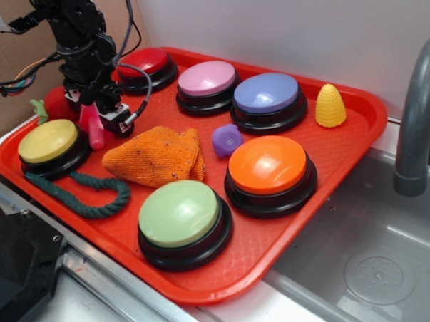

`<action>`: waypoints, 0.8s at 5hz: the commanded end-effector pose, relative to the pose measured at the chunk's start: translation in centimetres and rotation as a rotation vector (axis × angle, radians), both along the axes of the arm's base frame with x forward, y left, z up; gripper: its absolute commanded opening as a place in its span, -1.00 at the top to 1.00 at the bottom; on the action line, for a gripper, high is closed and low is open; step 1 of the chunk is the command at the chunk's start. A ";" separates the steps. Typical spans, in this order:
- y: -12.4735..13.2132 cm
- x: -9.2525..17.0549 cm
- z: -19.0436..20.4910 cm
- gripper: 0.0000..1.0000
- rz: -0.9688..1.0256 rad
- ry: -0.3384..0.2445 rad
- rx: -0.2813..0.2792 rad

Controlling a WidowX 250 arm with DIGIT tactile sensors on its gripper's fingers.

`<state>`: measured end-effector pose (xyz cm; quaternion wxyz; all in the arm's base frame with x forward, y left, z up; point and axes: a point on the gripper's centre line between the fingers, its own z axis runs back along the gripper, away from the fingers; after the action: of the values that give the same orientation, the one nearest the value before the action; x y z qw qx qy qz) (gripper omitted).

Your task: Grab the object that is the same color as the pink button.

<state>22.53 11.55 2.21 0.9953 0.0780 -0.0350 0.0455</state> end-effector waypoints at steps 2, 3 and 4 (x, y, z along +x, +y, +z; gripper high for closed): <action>0.9 0.6 1.1 1.00 0.025 -0.041 0.005; 0.6 1.1 1.9 1.00 0.031 -0.057 0.000; -0.6 2.1 5.6 1.00 0.109 -0.057 0.006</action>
<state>23.41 10.58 5.78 0.9916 0.0705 -0.0223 0.1062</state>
